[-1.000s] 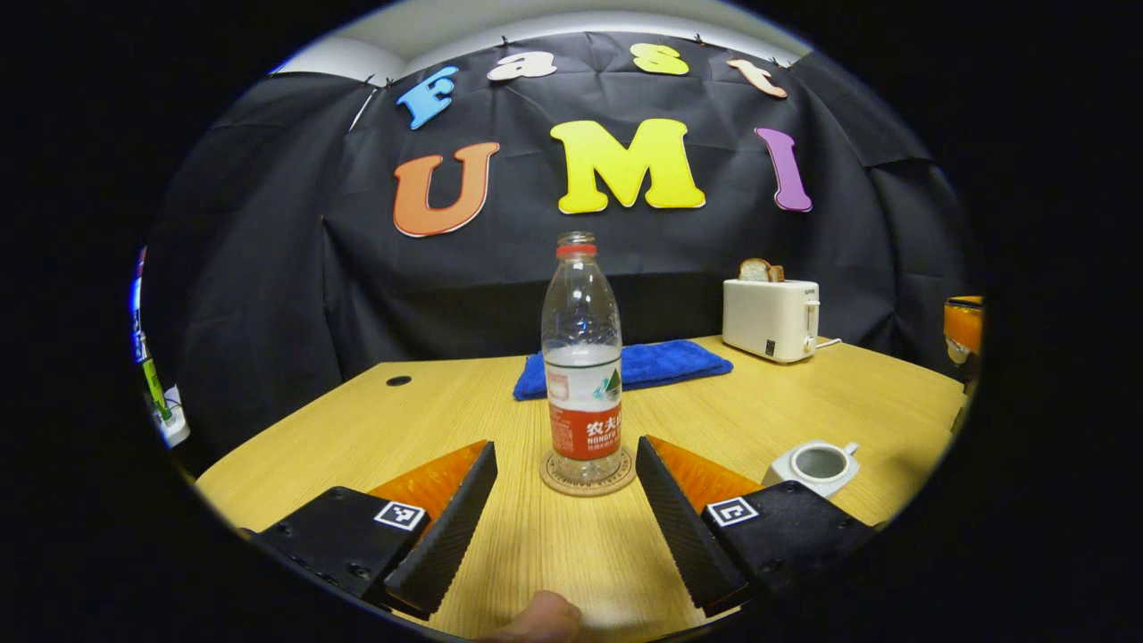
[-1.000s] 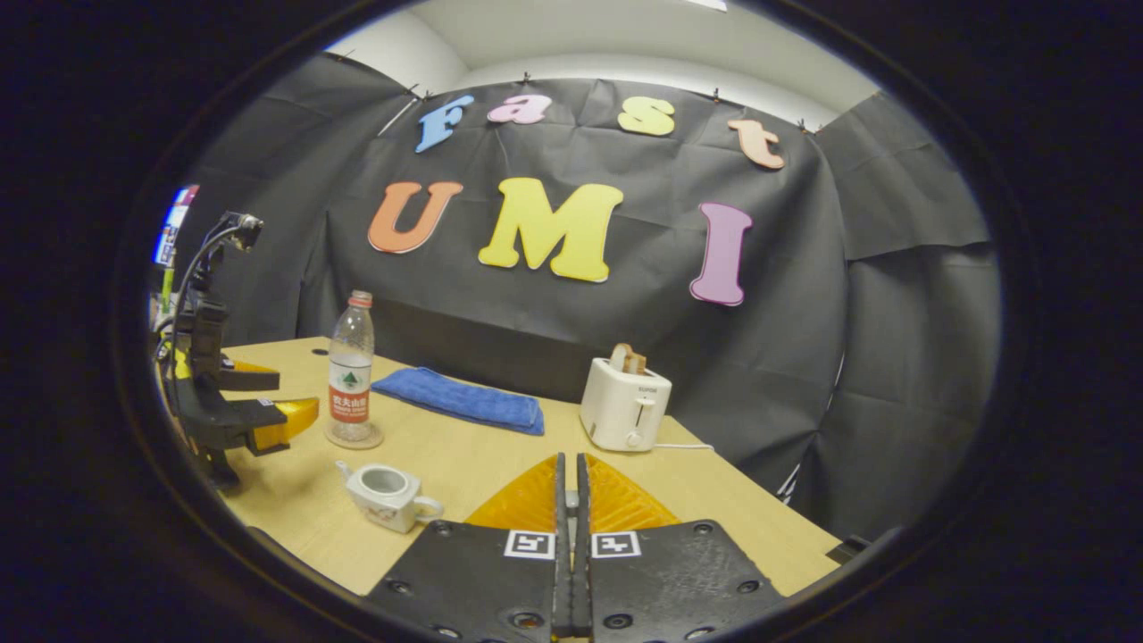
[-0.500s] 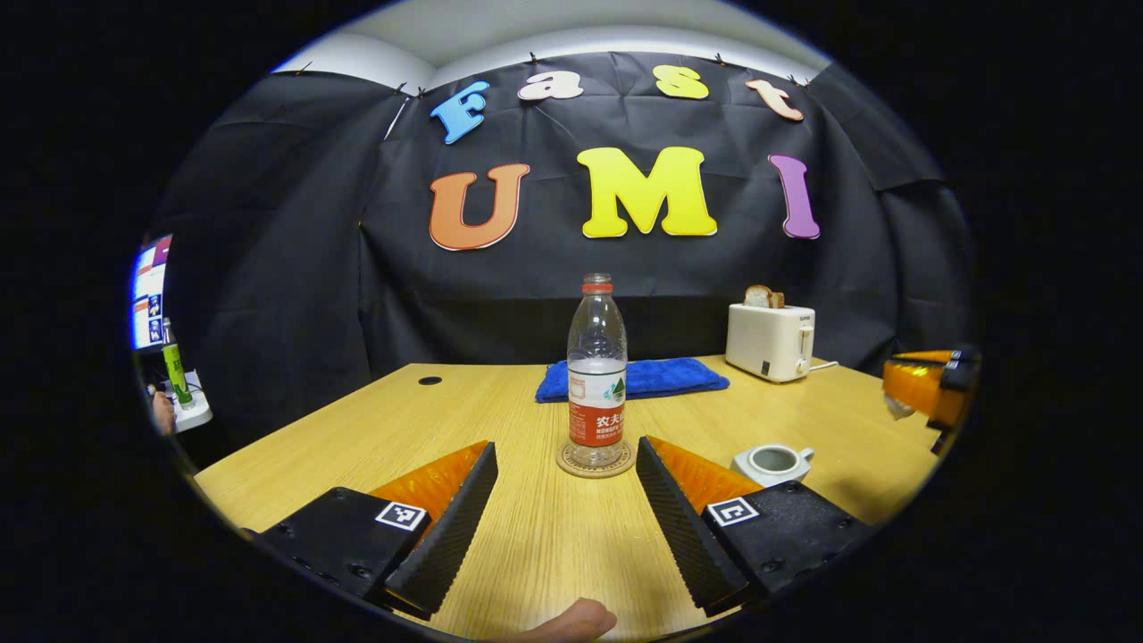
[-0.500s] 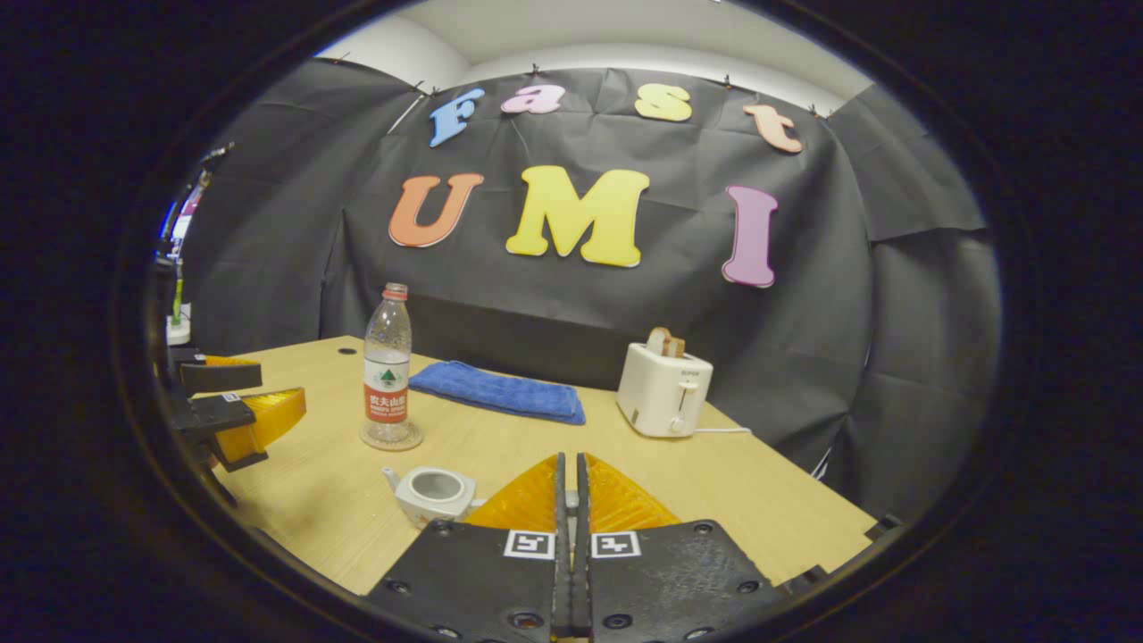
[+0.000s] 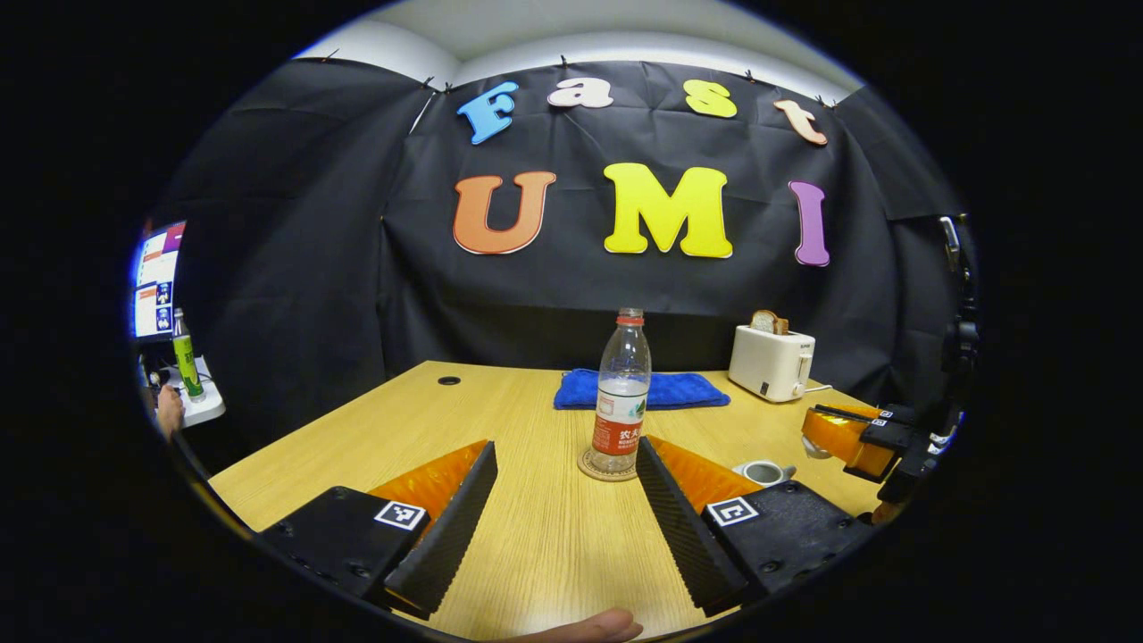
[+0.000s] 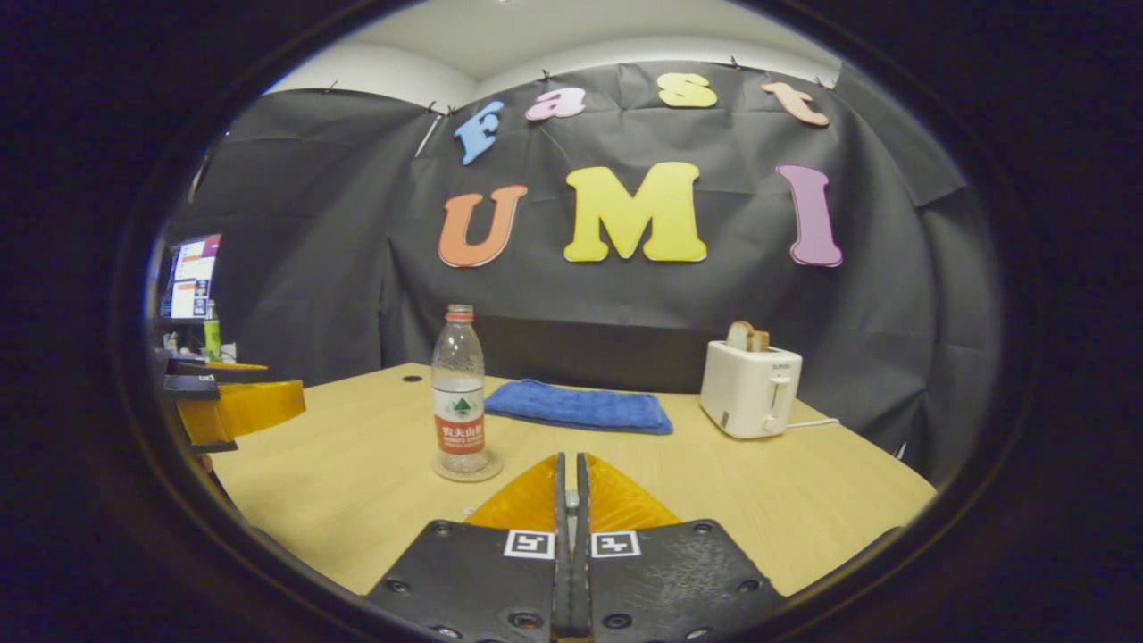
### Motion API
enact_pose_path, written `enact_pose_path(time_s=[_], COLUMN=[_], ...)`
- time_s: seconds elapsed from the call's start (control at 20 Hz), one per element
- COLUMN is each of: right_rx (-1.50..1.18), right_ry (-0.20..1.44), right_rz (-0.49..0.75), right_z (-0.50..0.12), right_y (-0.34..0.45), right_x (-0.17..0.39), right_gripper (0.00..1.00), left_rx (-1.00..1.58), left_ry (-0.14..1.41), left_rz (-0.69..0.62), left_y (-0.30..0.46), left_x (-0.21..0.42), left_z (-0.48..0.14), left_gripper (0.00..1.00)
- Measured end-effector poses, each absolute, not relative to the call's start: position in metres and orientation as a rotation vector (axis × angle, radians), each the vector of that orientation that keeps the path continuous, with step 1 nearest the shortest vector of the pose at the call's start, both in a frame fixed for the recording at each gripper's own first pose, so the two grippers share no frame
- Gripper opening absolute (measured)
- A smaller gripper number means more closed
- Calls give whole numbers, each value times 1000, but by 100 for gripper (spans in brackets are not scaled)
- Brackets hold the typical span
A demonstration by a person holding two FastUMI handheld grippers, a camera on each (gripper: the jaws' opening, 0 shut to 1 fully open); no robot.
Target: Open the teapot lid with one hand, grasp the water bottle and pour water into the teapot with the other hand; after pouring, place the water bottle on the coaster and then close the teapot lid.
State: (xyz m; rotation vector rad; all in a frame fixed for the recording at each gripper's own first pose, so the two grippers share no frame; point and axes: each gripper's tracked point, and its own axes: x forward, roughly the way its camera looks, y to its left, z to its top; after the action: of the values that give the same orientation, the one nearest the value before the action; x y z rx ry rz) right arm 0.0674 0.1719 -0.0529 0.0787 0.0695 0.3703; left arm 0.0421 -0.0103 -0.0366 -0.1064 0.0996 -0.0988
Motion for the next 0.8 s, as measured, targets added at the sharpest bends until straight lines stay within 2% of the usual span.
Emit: enact_pose_path(time_s=[0.3,0.8], right_rx=[107,87], right_ry=[118,151], right_rz=[388,388], right_z=[-68,-85], right_y=[193,201], right_x=[81,95], right_gripper=[0,0], left_rx=[-123,-27], left_ry=[97,64], left_rz=[-86,-151], left_y=[11,-8], left_x=[45,40], left_z=[-34,-27], left_gripper=[98,98])
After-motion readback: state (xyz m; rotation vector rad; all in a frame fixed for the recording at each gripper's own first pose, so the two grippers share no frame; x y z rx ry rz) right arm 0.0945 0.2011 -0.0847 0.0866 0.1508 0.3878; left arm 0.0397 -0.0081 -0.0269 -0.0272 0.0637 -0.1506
